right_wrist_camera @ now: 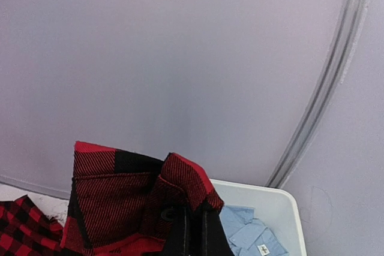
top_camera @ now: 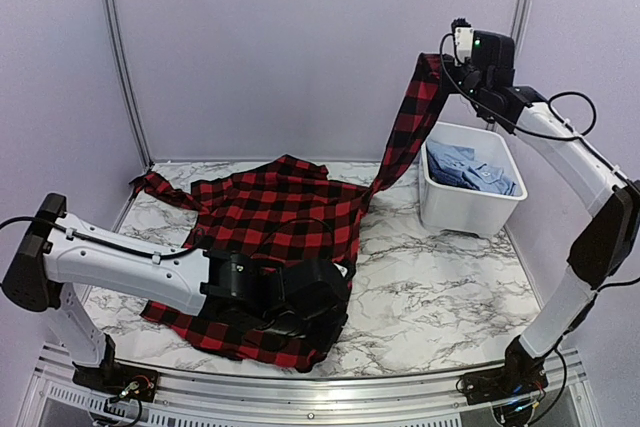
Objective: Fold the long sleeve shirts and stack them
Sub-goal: Fold the corner of the shirt at the center of the board.
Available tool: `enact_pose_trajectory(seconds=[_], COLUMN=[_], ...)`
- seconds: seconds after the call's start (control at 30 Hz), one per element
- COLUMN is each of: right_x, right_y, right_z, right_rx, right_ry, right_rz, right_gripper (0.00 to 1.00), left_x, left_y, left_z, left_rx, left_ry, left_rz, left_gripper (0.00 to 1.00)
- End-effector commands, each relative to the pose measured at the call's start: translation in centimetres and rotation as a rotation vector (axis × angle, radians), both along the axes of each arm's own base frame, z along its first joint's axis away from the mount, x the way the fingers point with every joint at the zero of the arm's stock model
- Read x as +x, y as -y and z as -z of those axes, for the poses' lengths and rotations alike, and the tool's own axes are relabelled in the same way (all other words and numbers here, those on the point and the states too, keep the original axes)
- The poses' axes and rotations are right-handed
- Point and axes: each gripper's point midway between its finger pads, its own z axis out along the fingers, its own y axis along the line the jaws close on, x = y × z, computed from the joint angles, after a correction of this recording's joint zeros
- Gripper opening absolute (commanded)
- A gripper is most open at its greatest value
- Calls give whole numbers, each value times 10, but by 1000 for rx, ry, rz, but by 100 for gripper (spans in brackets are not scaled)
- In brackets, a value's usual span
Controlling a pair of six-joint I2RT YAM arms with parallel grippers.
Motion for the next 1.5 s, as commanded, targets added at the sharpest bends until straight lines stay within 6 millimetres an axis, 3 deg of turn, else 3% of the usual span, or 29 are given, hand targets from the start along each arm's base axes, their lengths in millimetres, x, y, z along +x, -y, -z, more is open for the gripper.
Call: enact_pose_trajectory(seconds=[0.0,0.23,0.4,0.57,0.7,1.0,1.47], right_x=[-14,-43,-62,-76,-63,-44,-45], right_y=[-61,-165,-227,-278,-288,-306,-325], right_z=[4,45,68,88,82,39,-5], right_rx=[7,0,24,55,75,130,202], right_ry=[26,-53,-99,-142,-126,2,163], right_rz=[-275,-584,-711,-810,-765,-770,-825], right_gripper=[0,0,0,0,0,0,0], left_x=[5,29,34,32,31,32,27], left_y=[-11,-53,-84,-102,-112,-122,-124], left_z=[-10,11,36,46,50,49,44], left_rx=[-43,-24,17,37,41,36,19], left_ry=[-24,-89,-132,-143,-144,-130,-145], left_rz=[-51,-228,-322,-358,-377,-393,-376], left_gripper=[0,0,0,0,0,0,0])
